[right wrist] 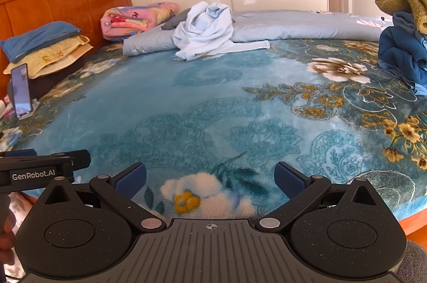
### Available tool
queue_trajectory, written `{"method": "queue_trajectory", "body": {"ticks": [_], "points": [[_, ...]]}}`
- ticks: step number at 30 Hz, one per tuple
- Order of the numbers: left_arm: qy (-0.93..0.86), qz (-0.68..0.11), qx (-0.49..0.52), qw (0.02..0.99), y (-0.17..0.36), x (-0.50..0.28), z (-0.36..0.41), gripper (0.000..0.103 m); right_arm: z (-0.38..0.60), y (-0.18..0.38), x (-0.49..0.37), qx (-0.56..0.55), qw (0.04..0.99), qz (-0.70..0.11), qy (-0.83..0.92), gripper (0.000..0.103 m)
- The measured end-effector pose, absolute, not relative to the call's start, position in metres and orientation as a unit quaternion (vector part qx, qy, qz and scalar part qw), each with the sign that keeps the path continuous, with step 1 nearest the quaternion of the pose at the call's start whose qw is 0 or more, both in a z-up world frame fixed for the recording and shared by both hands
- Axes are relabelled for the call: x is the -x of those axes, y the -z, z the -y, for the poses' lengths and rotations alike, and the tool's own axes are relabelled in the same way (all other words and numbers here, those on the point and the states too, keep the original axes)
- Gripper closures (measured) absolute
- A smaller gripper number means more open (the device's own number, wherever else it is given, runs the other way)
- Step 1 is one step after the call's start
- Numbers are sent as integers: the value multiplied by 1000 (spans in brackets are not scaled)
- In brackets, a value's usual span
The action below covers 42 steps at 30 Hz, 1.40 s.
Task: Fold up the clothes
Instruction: 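Move both grippers toward the crumpled light-blue T-shirt on the bed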
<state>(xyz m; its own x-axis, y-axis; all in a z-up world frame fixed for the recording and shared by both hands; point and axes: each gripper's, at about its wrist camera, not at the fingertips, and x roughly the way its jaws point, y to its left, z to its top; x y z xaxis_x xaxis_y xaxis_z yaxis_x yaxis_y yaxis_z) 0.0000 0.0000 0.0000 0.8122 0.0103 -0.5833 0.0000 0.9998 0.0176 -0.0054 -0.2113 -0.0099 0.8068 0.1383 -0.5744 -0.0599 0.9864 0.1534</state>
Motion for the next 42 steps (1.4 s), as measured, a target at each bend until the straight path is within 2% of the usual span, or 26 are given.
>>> {"method": "queue_trajectory", "body": {"ticks": [42], "points": [[-3,-297,-6,955,10,-29,-16,1,209,3,-19,-54,943,-324,-51,0]]}}
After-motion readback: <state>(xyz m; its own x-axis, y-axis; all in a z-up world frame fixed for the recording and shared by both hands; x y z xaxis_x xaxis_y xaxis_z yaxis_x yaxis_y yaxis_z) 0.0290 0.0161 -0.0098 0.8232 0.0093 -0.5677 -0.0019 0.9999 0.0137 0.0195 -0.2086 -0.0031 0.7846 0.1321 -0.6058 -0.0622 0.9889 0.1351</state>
